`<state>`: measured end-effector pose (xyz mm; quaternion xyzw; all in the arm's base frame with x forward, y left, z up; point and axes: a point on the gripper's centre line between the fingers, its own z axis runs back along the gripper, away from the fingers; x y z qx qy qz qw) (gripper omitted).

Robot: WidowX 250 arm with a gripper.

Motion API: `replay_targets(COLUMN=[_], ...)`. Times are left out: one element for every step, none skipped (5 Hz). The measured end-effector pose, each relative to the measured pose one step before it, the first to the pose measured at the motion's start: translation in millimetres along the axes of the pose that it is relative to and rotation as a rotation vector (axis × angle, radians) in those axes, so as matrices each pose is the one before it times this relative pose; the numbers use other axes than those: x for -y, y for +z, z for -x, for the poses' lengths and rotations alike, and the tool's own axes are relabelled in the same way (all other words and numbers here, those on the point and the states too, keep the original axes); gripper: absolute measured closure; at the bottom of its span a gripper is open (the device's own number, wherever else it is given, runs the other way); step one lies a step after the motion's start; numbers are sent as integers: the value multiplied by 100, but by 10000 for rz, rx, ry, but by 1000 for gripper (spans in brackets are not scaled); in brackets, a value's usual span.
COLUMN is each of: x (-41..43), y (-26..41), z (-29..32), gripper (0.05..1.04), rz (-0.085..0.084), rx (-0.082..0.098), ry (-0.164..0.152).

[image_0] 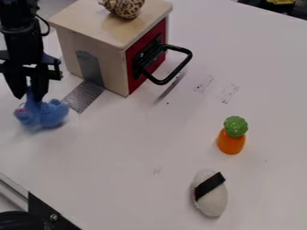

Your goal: Take the blue object to the bottom left of the table beside the drawer

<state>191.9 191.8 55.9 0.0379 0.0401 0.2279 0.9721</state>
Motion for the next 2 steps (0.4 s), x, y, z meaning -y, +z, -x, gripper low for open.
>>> replay_targets(x=[-269, 193], y=[2230, 1651], z=[860, 322], gripper=[168, 75], rz=[553, 197], rx=[248, 115], ry=[-261, -429])
